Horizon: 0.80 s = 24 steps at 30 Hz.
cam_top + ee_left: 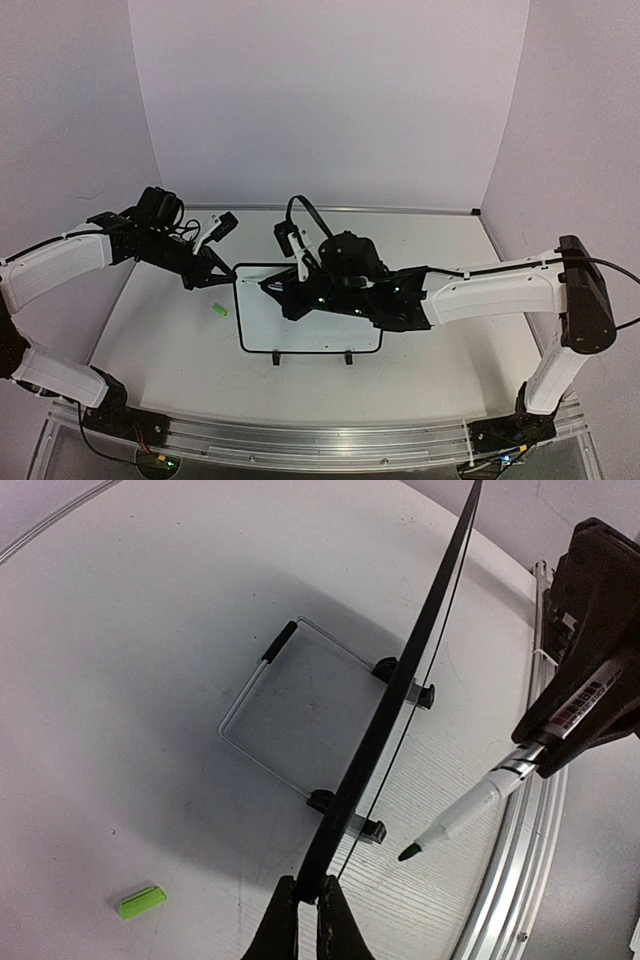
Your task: Write a sentence on the whiteboard
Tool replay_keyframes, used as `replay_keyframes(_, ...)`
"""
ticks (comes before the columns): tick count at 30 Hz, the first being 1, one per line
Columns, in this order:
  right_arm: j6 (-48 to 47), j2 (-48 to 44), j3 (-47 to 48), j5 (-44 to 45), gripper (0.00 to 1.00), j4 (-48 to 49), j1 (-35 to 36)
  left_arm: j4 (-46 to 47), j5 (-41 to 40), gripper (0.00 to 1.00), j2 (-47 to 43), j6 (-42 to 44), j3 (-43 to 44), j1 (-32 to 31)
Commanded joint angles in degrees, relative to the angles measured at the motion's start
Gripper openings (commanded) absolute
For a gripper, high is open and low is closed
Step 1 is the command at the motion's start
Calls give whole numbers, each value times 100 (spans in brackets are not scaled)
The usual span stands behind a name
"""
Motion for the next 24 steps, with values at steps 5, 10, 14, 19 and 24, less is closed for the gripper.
replay_keyframes(5,88,179,354,100,0,36,-83,12,-239,0,-44,132,15,-44)
replay_keyframes(10,104,242,429,93,0,36,-122,2,-267,0,-41,133,24,-59)
replay_keyframes(14,134,291,460,102,0,36,-140,-1,-285,0,-42,132,20,-61)
replay_keyframes(19,175,343,490,223,0,23,-168,-4,-309,0,-41,142,32,-68)
replay_keyframes(24,205,336,450,417,0,-60,-175,-17,-320,0,-39,145,32,-68)
